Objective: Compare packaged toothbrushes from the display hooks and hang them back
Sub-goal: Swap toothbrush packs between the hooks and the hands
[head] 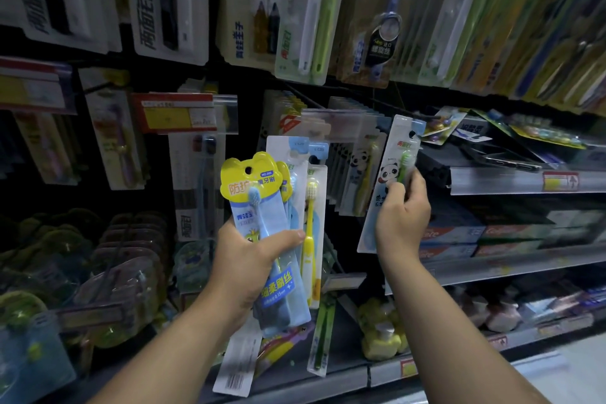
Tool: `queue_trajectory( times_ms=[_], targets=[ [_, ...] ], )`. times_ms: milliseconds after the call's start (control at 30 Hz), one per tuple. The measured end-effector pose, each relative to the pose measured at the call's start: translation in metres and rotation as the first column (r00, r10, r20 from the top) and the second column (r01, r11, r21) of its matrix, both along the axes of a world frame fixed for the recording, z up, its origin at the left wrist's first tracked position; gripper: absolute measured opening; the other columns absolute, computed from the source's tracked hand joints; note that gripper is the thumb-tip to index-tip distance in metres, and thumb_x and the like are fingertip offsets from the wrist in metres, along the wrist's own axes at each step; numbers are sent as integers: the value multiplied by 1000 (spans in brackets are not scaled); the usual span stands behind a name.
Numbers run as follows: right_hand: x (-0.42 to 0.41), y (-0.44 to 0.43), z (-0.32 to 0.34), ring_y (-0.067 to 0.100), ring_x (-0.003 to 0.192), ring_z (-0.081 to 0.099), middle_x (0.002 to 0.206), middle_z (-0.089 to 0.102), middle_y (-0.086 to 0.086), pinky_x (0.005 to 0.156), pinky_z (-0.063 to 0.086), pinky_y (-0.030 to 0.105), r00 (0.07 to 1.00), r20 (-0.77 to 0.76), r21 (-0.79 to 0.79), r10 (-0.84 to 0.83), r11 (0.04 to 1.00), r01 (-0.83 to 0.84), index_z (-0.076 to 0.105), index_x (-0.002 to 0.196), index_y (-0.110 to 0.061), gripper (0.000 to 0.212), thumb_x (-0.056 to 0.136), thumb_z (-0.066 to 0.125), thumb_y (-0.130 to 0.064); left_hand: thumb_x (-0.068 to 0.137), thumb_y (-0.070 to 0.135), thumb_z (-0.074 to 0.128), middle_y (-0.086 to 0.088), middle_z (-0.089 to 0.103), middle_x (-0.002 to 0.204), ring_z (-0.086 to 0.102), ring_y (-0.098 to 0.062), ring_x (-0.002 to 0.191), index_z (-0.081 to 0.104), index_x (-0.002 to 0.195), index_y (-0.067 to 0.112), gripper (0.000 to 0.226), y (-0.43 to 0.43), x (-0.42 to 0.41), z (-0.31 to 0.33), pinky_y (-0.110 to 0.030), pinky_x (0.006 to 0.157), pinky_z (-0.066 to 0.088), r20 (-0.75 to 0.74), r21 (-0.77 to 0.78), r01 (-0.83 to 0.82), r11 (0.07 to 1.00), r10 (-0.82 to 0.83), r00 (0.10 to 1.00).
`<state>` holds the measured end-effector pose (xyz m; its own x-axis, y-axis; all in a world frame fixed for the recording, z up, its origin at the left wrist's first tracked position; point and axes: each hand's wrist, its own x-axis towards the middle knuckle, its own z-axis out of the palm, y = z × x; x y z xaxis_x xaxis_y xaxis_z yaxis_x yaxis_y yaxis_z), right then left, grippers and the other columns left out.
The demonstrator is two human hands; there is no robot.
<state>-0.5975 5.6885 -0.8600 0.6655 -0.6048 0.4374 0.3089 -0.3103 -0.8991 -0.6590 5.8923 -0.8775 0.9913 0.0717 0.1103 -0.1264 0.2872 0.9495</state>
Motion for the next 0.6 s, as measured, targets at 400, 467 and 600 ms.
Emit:
queue_trajectory(
  times_ms=[400,467,600],
  targets=[
    [18,-5,2,22,145,43,158,45,-2,119,35,37,974,-204,-10,97,995,-102,31,161,-24,53,109,42,-23,78,-5,81,-7,81,94,78,-23,80,77,104,11,30,-1,-5,-5,-32,65,62,14,1,30,1000,-30,999],
    [25,-5,4,25,143,45,158,46,1,116,37,35,967,-218,-19,134,990,-142,27,163,-23,54,110,41,-22,71,0,87,-7,81,95,79,-26,83,78,103,16,37,-1,-6,-7,-36,68,63,22,7,51,999,-51,998],
    [35,-5,2,33,143,44,161,40,8,110,38,39,948,-296,-75,114,987,-142,16,165,-29,60,111,40,-30,64,6,87,-6,81,96,79,-27,85,79,100,18,38,3,-8,-10,-34,68,63,27,22,60,998,-60,998]
  ],
)
